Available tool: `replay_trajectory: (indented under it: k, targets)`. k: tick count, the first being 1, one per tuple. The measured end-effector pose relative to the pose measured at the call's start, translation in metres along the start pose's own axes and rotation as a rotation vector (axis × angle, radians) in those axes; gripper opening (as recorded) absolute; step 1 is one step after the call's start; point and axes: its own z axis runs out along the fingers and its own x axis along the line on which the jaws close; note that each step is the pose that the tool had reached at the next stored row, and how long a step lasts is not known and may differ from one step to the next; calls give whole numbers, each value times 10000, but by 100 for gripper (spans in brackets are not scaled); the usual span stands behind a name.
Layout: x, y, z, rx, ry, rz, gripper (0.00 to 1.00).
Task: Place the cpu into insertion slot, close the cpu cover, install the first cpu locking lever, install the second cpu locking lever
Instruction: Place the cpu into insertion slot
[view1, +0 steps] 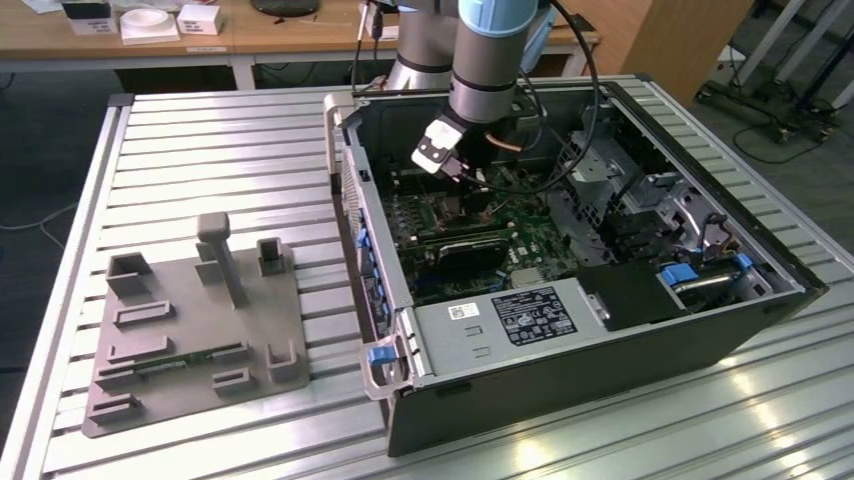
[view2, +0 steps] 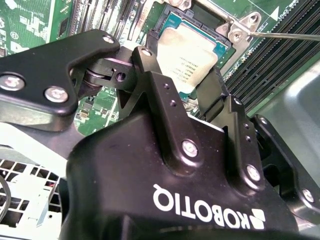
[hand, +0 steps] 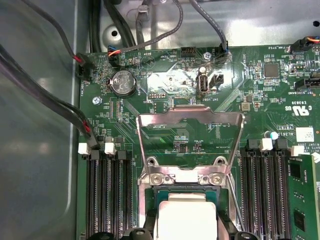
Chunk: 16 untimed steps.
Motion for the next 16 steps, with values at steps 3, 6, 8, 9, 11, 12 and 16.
replay_trajectory:
  k: [3,6,8,9,11,12,16]
  targets:
    - [1,0,4,-2,4,0,54]
    - [0,0,4,-2,2,-1,54]
    - [0,0,4,-2,2,-1,54]
    - [1,1,4,-3,3,-1,54]
    - [1,1,4,-3,3,-1,54]
    - [0,0,4,-2,2,-1,54]
    - [2,1,8,-8,11,-1,60]
